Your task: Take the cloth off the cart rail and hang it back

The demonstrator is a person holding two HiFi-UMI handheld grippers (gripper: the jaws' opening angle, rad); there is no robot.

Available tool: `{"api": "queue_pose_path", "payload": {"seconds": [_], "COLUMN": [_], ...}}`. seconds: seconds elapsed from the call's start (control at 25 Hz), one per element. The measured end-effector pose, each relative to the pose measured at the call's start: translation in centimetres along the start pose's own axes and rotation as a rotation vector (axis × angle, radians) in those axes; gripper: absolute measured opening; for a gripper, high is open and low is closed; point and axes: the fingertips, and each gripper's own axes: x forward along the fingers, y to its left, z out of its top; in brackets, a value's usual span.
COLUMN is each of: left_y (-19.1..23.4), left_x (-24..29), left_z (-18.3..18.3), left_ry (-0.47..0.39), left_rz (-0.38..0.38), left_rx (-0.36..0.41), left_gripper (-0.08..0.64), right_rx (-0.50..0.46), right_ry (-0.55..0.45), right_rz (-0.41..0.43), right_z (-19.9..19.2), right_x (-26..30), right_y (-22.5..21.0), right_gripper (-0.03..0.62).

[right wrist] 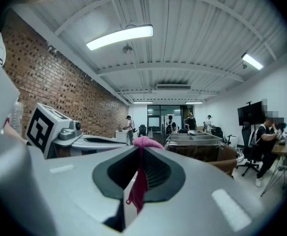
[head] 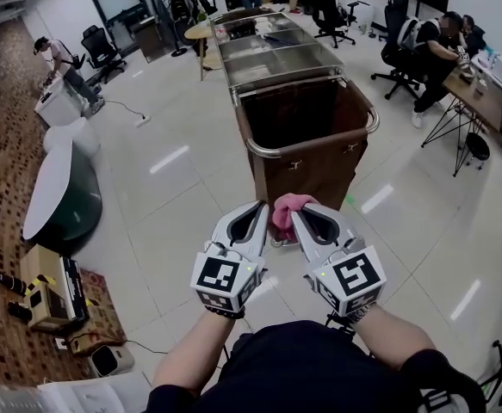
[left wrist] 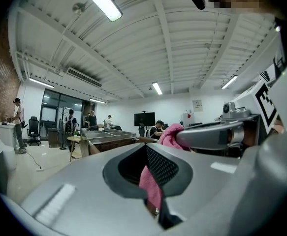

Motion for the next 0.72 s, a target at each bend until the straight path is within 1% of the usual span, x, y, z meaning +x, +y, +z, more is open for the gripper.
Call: {"api": "queue_pose_path", "payload": {"seconds": [0.16,0.28,0.52,0.72], "left_y": [7.4,12.9,21.2,28.8], "left_x": [-3.3,-4.7,-7.0,-10.1], "left_z": [0.0,0.5,0.9,1.5], "left_ry": [-0.021,-0.029,-0.039,-0.034], "left_rz": [0.003,0.0,0.025,0.041], "left_rx": [-0.002,0.0,-0.026,-0.039], "left_gripper": [0.003,0.003,0.003,0.003], "right_rx": [-0.013,-0.013,0.004,0.015], "right_ry": [0.003,0.0,0.002,0.01], "right_rz": [-0.005,-0.009,-0.008,-0.012], "right_z": [0.3,1.0,0.4,1.1], "right_x": [6.5,11.5,19.0,26.0], "right_y": [4.6,6.8,10.1,13.5], "right_gripper": [0.018,0.018,0.018,0.018]}}
